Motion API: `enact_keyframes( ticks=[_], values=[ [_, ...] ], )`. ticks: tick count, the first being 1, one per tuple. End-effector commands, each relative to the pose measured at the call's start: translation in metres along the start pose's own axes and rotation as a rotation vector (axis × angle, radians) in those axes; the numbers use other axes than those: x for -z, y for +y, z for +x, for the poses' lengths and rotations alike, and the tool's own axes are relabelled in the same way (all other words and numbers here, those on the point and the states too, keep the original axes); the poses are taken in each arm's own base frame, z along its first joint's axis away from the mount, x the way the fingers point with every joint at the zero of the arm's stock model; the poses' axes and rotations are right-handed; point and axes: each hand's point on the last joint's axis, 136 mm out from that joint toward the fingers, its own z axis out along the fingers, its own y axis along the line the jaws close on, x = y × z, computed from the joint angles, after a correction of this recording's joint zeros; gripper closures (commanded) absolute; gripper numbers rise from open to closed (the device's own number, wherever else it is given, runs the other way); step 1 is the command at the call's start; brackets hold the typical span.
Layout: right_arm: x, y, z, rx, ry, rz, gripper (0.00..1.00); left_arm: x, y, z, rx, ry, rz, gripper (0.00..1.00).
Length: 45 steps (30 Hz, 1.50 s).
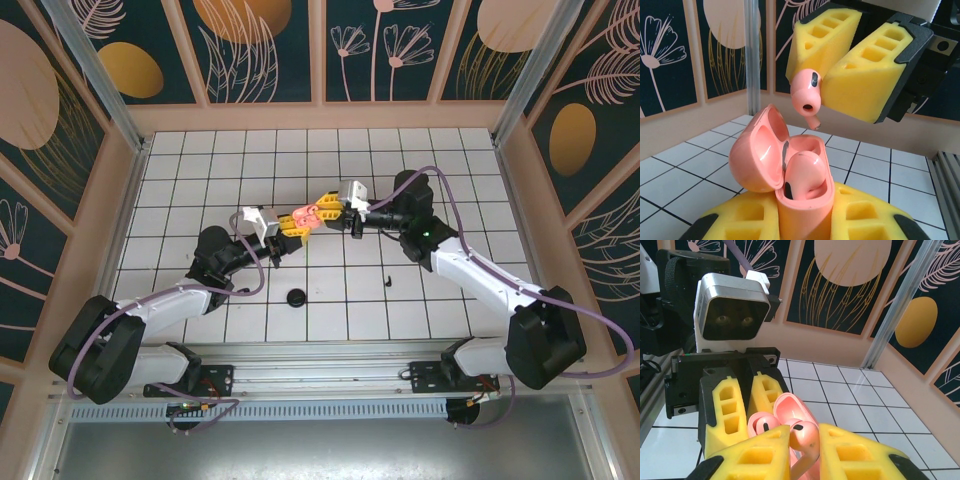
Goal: Insert the wireless bluetooth earbuds into the charging case
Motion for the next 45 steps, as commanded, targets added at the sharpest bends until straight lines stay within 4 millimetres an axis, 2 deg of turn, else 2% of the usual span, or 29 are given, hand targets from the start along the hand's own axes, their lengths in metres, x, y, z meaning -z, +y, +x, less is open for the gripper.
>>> enact_keyframes(
  ticks=[1,23,28,34,38,39,42,45],
  values=[
    [0.002,0.001,-0.006,0.012,-0.035,-0.008,0.81,0.001,-0.008,-0.010,-0.010,-0.041,0.033,0.92],
    [0.005,0.011,0.019,-0.025,0.028,-0.020,0.79,0.002,-0.011,-0.022,-0.009,-0.083,0.045,0.92],
    [0.007,0.011,0.015,-0.032,0.026,-0.017,0.73,0.002,-0.010,-0.021,-0.016,-0.072,0.042,0.92],
    [0.011,0.012,0.000,-0.013,0.001,-0.016,0.67,0.002,-0.010,-0.018,-0.017,-0.061,0.040,0.92],
    [0.015,0.015,-0.009,-0.025,-0.020,-0.020,0.57,0.002,-0.011,-0.017,-0.031,-0.053,0.042,0.92],
    [0.021,0.008,-0.008,-0.039,-0.017,0.004,0.54,0.002,-0.011,-0.016,-0.033,-0.050,0.044,0.92],
    [0.024,0.004,-0.003,-0.098,-0.003,0.011,0.40,0.002,-0.014,-0.016,-0.038,-0.047,0.055,0.92],
    [0.022,0.006,0.005,-0.143,0.017,-0.018,0.34,0.002,-0.015,-0.018,-0.042,-0.051,0.065,0.92]
  ],
)
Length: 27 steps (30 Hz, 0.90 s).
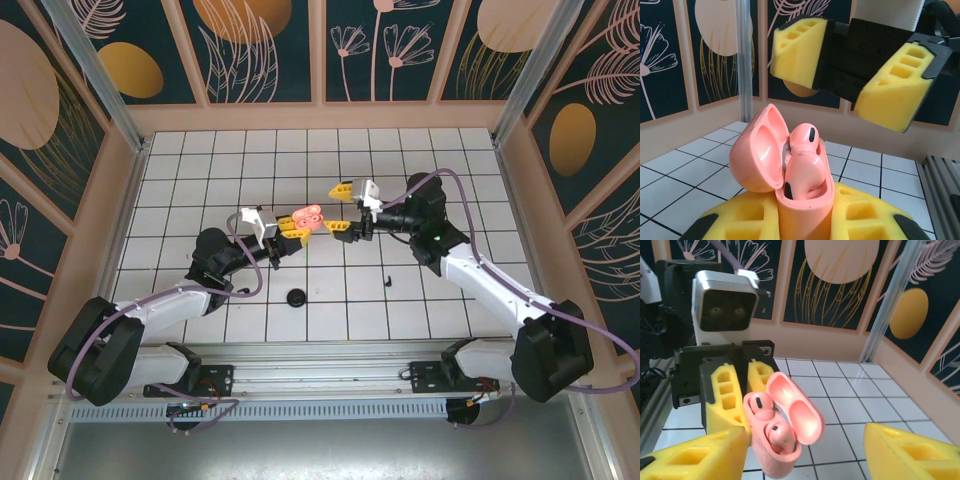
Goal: Insert the wireless bluetooth earbuds into the charging case
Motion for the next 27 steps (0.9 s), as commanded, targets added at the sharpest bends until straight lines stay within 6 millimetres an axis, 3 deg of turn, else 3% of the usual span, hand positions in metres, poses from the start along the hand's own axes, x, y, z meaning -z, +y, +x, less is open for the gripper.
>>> enact_keyframes(
  ticks=[1,13,20,27],
  values=[
    [-0.002,0.007,0.007,-0.075,0.016,-0.056,0.34,0.000,-0.008,-0.012,-0.046,-0.028,0.035,0.92],
    [-0.023,0.011,0.010,-0.119,0.022,-0.188,0.36,-0.001,-0.008,-0.012,-0.051,-0.021,0.041,0.92],
    [-0.012,0.031,-0.008,-0.012,-0.027,-0.228,0.40,-0.002,-0.003,-0.004,-0.040,0.009,0.018,0.91],
    [0.002,0.044,0.005,-0.030,0.023,-0.203,0.46,-0.003,-0.001,-0.001,-0.025,0.019,0.016,0.91]
  ],
)
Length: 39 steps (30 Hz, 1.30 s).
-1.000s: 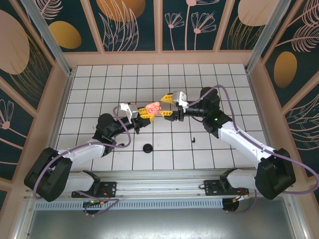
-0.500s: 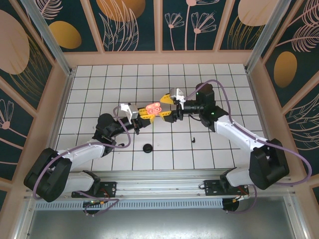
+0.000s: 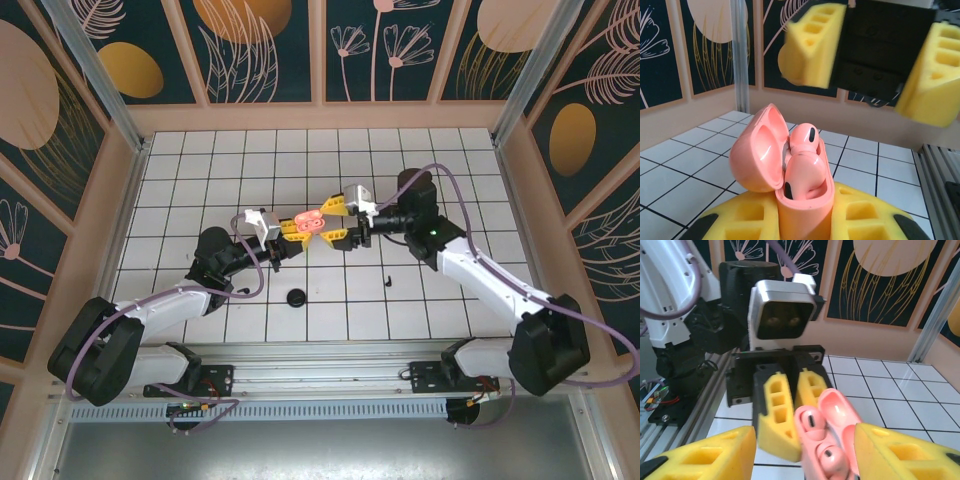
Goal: Insert the wireless bluetooth earbuds into the charging case
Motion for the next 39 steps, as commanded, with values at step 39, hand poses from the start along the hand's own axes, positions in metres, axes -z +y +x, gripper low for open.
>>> enact_keyframes(
  ticks=[39],
  values=[
    [0.005,0.028,0.004,-0.038,0.004,-0.057,0.51,-0.004,-0.001,-0.021,-0.035,-0.038,0.014,0.91]
  ],
)
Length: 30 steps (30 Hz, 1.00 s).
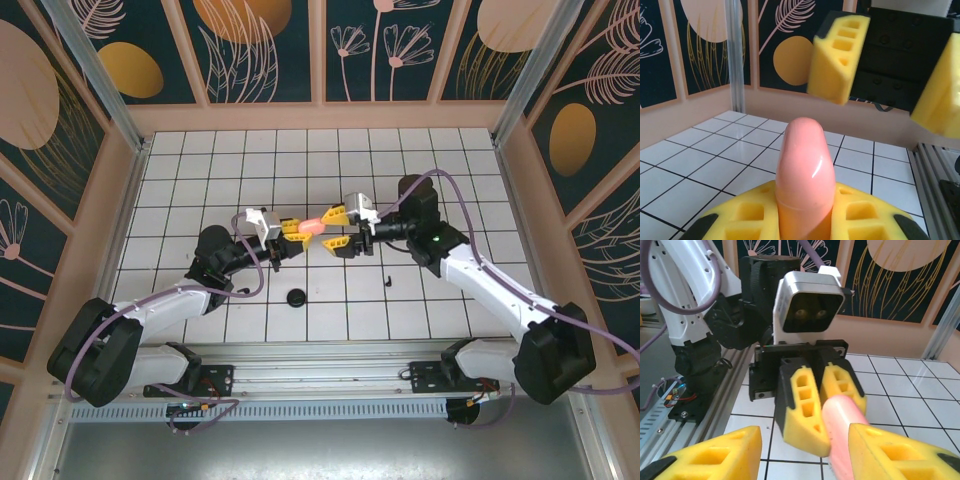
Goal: Insert the wireless bluetooth earbuds into the charging case
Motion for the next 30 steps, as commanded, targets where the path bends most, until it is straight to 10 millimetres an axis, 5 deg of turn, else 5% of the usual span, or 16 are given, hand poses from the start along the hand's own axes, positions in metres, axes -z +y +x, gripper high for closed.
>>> enact_keyframes(
  ticks=[1,4,8,13,19,30],
  values=[
    [0.004,0.007,0.001,-0.025,-0.005,0.003,0.51,-0.003,0.004,-0.017,-0.022,-0.035,-0.015,0.92],
    [0.009,-0.011,0.000,-0.112,-0.018,0.138,0.50,-0.010,0.013,-0.007,0.043,0.018,-0.035,0.91],
    [0.037,-0.053,0.014,-0.321,-0.051,0.432,0.48,-0.019,0.033,0.015,0.225,0.111,-0.107,0.92],
    [0.074,-0.083,0.039,-0.584,-0.070,0.743,0.48,-0.030,0.045,0.047,0.496,0.208,-0.150,0.92],
    [0.094,-0.084,0.060,-0.839,-0.043,0.887,0.48,-0.038,0.054,0.085,0.769,0.323,-0.204,0.92],
    [0.086,-0.075,0.074,-0.983,-0.038,0.873,0.49,-0.048,0.072,0.152,0.967,0.534,-0.303,0.93]
  ],
)
